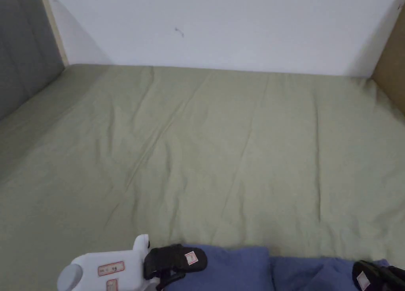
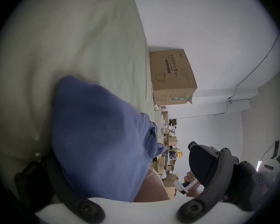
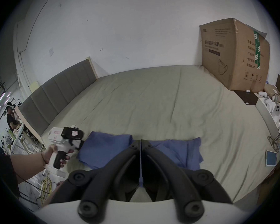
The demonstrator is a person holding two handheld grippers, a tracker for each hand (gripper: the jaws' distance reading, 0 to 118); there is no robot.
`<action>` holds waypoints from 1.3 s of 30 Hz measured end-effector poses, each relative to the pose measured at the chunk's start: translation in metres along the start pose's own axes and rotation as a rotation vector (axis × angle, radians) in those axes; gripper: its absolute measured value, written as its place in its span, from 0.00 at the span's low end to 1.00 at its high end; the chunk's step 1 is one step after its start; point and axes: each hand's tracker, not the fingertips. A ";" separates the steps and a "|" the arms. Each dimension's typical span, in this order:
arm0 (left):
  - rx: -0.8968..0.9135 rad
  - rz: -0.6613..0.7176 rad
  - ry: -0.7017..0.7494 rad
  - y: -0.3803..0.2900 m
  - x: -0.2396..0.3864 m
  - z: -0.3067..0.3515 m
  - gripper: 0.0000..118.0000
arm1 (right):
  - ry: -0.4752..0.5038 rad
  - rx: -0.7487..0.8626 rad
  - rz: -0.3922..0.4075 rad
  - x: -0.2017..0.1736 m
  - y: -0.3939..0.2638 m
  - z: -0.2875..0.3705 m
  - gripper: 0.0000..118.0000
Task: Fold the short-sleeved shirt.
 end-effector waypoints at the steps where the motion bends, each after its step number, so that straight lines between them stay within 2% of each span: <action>1: 0.009 -0.001 0.007 0.000 0.002 0.001 1.00 | 0.007 -0.001 -0.001 -0.002 0.000 0.000 0.01; 2: -0.003 -0.008 0.019 0.007 -0.012 0.001 1.00 | 0.014 0.000 -0.001 -0.003 0.000 0.000 0.01; 3: -0.015 -0.029 0.064 0.011 -0.013 0.007 0.95 | 0.017 0.002 -0.001 -0.004 0.000 0.001 0.01; 4: -0.009 -0.041 0.169 0.014 -0.016 0.017 0.67 | 0.020 0.006 -0.003 -0.005 0.000 0.001 0.01; 5: -0.008 -0.033 0.333 0.018 -0.020 0.023 0.19 | 0.023 0.007 -0.006 -0.005 0.000 0.002 0.01; 6: -0.007 0.044 0.412 0.004 -0.031 0.022 0.07 | 0.026 0.008 -0.012 -0.004 0.000 0.002 0.01; 7: 0.056 0.156 0.139 0.001 -0.030 0.026 0.06 | 0.028 0.007 -0.018 -0.003 0.000 0.004 0.01; 8: 0.059 0.177 0.206 0.001 -0.018 0.026 0.06 | 0.028 0.008 -0.025 -0.002 0.000 0.006 0.01; 9: 0.039 0.082 0.329 0.002 -0.006 0.026 0.06 | 0.029 0.011 -0.032 -0.001 0.001 0.009 0.01; 11: 0.041 -0.081 0.447 -0.009 0.031 0.022 0.06 | 0.030 0.026 -0.045 0.002 0.002 0.018 0.01; 13: 0.056 -0.180 0.580 -0.012 0.067 0.032 0.06 | 0.035 0.047 -0.049 0.006 0.004 0.029 0.01; 15: 0.095 -0.422 0.826 -0.016 0.101 0.045 0.06 | 0.030 0.071 -0.047 0.011 0.004 0.040 0.01; 17: 0.114 -0.766 1.238 -0.028 0.142 0.047 0.06 | 0.027 0.092 -0.051 0.017 0.004 0.051 0.01; 18: 0.112 -0.852 1.358 -0.037 0.152 0.046 0.06 | 0.025 0.102 -0.055 0.020 0.003 0.056 0.01; 19: 0.121 -0.873 1.394 -0.040 0.160 0.047 0.07 | 0.024 0.110 -0.061 0.024 0.001 0.060 0.01; 21: 0.121 -0.745 1.229 -0.038 0.177 0.048 0.07 | 0.020 0.119 -0.076 0.031 -0.002 0.067 0.01; 22: 0.119 -0.637 1.078 -0.038 0.181 0.043 0.07 | 0.014 0.124 -0.086 0.034 -0.003 0.070 0.01; 25: 0.076 -0.441 0.797 -0.037 0.183 0.002 0.07 | 0.003 0.131 -0.122 0.044 -0.006 0.079 0.01; 28: -0.009 -0.345 0.664 -0.036 0.174 -0.059 0.07 | -0.010 0.142 -0.143 0.052 -0.006 0.088 0.01; 29: -0.032 -0.333 0.624 -0.036 0.170 -0.074 0.10 | -0.015 0.145 -0.145 0.054 -0.006 0.090 0.01; 30: -0.060 -0.323 0.577 -0.037 0.166 -0.093 0.21 | -0.020 0.148 -0.147 0.057 -0.006 0.092 0.01; 31: -0.081 -0.285 0.513 -0.039 0.161 -0.105 0.54 | -0.025 0.149 -0.147 0.058 -0.006 0.093 0.01; 32: -0.120 -0.244 0.481 -0.040 0.158 -0.114 0.83 | -0.028 0.148 -0.146 0.060 -0.006 0.093 0.01; 33: -0.119 -0.223 0.467 -0.042 0.158 -0.117 1.00 | -0.031 0.147 -0.145 0.061 -0.006 0.094 0.01; 34: -0.061 -0.233 0.435 -0.042 0.160 -0.115 0.98 | -0.034 0.146 -0.143 0.063 -0.006 0.093 0.01; 35: -0.066 -0.254 0.460 -0.041 0.161 -0.112 0.95 | -0.036 0.145 -0.141 0.063 -0.007 0.092 0.01; 37: -0.019 -0.313 0.503 -0.042 0.167 -0.097 0.95 | -0.034 0.142 -0.143 0.066 -0.007 0.089 0.01; 39: 0.037 -0.424 0.577 -0.046 0.183 -0.071 0.94 | -0.029 0.134 -0.149 0.067 -0.007 0.085 0.01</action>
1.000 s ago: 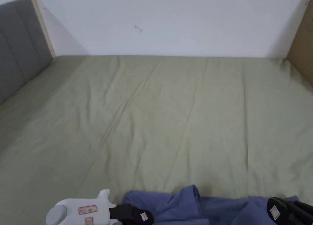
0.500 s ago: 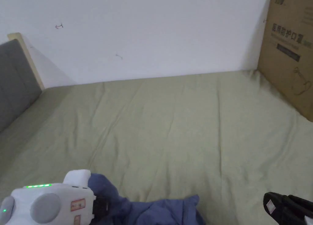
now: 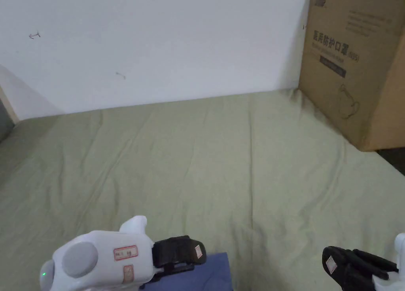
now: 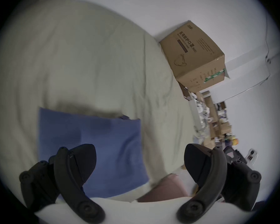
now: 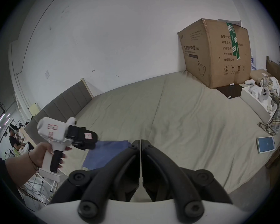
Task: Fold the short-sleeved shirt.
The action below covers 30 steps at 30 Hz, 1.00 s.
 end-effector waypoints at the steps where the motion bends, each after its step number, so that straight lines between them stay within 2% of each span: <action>1: 0.077 -0.067 0.043 -0.004 0.000 0.012 0.84 | 0.002 -0.002 -0.001 0.000 0.000 -0.002 0.01; 2: 0.136 -0.154 0.076 -0.010 0.002 0.020 0.61 | 0.003 -0.004 -0.001 0.000 0.000 -0.003 0.01; 3: 0.151 -0.219 0.110 -0.011 0.005 0.025 0.26 | 0.002 -0.005 0.002 -0.001 0.000 -0.005 0.01; 4: 0.127 -0.276 0.150 -0.016 0.008 0.021 0.01 | 0.002 -0.006 0.005 -0.001 -0.001 -0.006 0.01; 6: 0.100 -0.311 0.140 -0.025 0.010 0.013 0.00 | 0.002 -0.008 0.006 0.000 0.000 -0.009 0.01; 8: 0.004 -0.290 0.059 -0.029 0.014 -0.012 0.00 | 0.000 -0.010 0.004 0.000 0.000 -0.011 0.01; 14: -0.134 -0.245 -0.052 -0.047 0.023 -0.093 0.00 | -0.011 -0.041 0.000 -0.001 0.001 -0.018 0.01; 17: -0.209 -0.249 0.092 -0.058 0.017 -0.128 0.00 | -0.010 -0.039 0.013 -0.002 0.001 -0.018 0.01; 19: -0.154 -0.186 0.002 -0.065 0.010 -0.133 0.00 | -0.015 -0.040 0.017 -0.003 0.000 -0.019 0.01; 24: -0.116 -0.237 0.045 -0.065 0.029 -0.117 0.00 | 0.001 -0.063 -0.027 -0.002 -0.004 -0.022 0.01; 27: 0.110 -0.296 -0.032 -0.056 0.049 -0.050 0.00 | 0.057 -0.042 -0.041 -0.007 0.003 -0.014 0.01; 30: 0.378 -0.357 -0.037 -0.049 0.069 0.036 0.00 | 0.101 0.061 0.014 -0.021 0.021 0.007 0.01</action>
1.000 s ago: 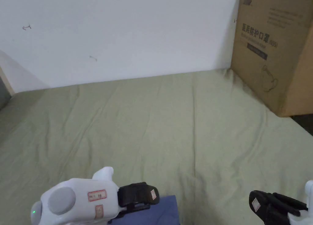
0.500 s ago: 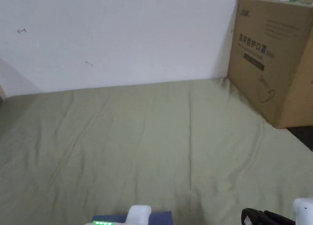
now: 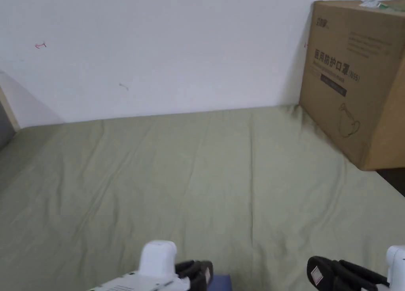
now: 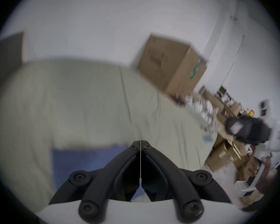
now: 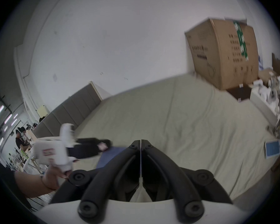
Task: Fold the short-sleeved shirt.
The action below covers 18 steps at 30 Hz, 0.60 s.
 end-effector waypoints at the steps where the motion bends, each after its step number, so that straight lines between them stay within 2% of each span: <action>1: 0.108 -0.043 0.037 0.012 0.002 0.027 0.00 | -0.001 0.042 0.031 -0.007 0.007 0.006 0.01; 3: 0.306 -0.165 0.161 0.029 0.013 0.072 0.00 | 0.007 0.111 0.061 -0.022 0.021 0.018 0.01; 6: 0.488 -0.263 0.302 0.046 0.027 0.117 0.00 | -0.023 0.260 0.095 -0.039 0.032 0.035 0.01; 8: 0.547 -0.281 0.424 0.046 0.040 0.133 0.00 | -0.083 0.375 0.155 -0.050 0.032 0.043 0.01; 9: 0.566 -0.275 0.439 0.044 0.041 0.137 0.00 | -0.112 0.436 0.202 -0.054 0.029 0.045 0.01; 11: 0.601 -0.280 0.461 0.029 0.046 0.144 0.00 | -0.247 0.526 0.286 -0.064 0.021 0.046 0.01; 13: 0.622 -0.311 0.534 0.010 0.049 0.146 0.00 | -0.322 0.580 0.270 -0.068 0.008 0.048 0.01; 15: 0.613 -0.303 0.600 -0.005 0.052 0.146 0.00 | -0.325 0.553 0.247 -0.068 0.000 0.044 0.01; 18: 0.599 -0.274 0.587 -0.016 0.050 0.146 0.00 | -0.321 0.508 0.263 -0.068 -0.005 0.043 0.01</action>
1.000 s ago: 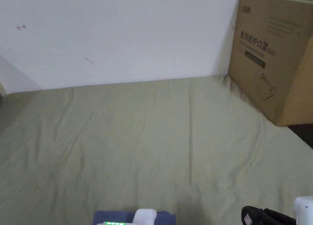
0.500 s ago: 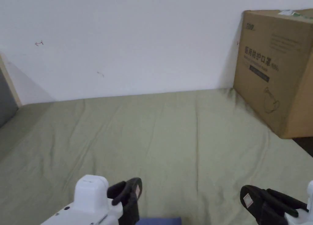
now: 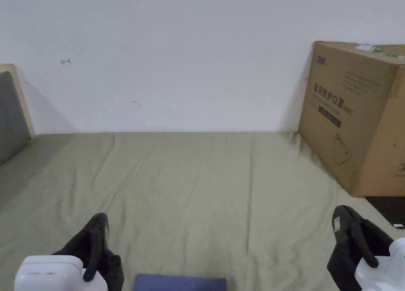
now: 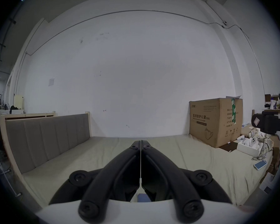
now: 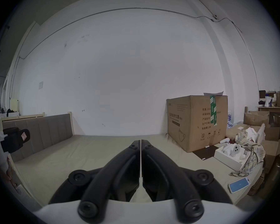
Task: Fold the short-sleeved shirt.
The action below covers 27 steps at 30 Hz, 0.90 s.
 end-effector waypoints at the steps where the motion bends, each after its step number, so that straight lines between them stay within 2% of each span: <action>1: -0.011 0.001 -0.005 0.001 -0.001 -0.001 0.00 | -0.001 0.000 0.007 0.000 0.000 0.001 0.01; 5: -0.012 0.008 0.014 0.004 -0.005 -0.004 0.00 | -0.005 0.006 0.000 0.001 0.003 0.002 0.01; 9: -0.027 0.006 -0.028 0.005 -0.009 -0.013 0.00 | -0.029 -0.026 -0.055 0.000 0.009 -0.003 0.01; 12: -0.088 -0.032 -0.043 0.003 -0.017 -0.024 0.00 | 0.126 -0.096 -0.129 -0.007 0.004 -0.017 0.01; 13: -0.094 -0.028 -0.035 0.001 -0.022 -0.026 0.00 | 0.199 -0.149 -0.139 -0.012 -0.002 -0.030 0.01; 14: -0.101 -0.022 -0.027 -0.001 -0.028 -0.027 0.00 | 0.312 -0.264 -0.173 -0.015 -0.014 -0.049 0.01; 15: -0.109 -0.010 -0.016 -0.004 -0.033 -0.027 0.00 | 0.378 -0.379 -0.198 -0.020 -0.027 -0.068 0.01; 17: -0.155 0.028 0.010 -0.012 -0.046 -0.031 0.00 | 0.469 -0.705 -0.229 -0.036 -0.076 -0.117 0.01; 19: -0.209 0.059 0.032 -0.023 -0.058 -0.035 0.00 | 0.484 -0.941 -0.227 -0.053 -0.130 -0.149 0.01; 22: -0.312 0.102 0.019 -0.042 -0.079 -0.046 0.00 | 0.452 -1.164 -0.230 -0.068 -0.198 -0.178 0.01; 25: -0.484 0.227 -0.113 -0.069 -0.108 -0.069 0.00 | 0.405 -1.223 -0.329 -0.060 -0.231 -0.185 0.01; 26: -0.560 0.308 -0.182 -0.082 -0.119 -0.080 0.00 | 0.420 -1.198 -0.376 -0.055 -0.232 -0.187 0.01; 27: -0.631 0.394 -0.245 -0.095 -0.130 -0.092 0.01 | 0.433 -1.198 -0.392 -0.052 -0.232 -0.189 0.01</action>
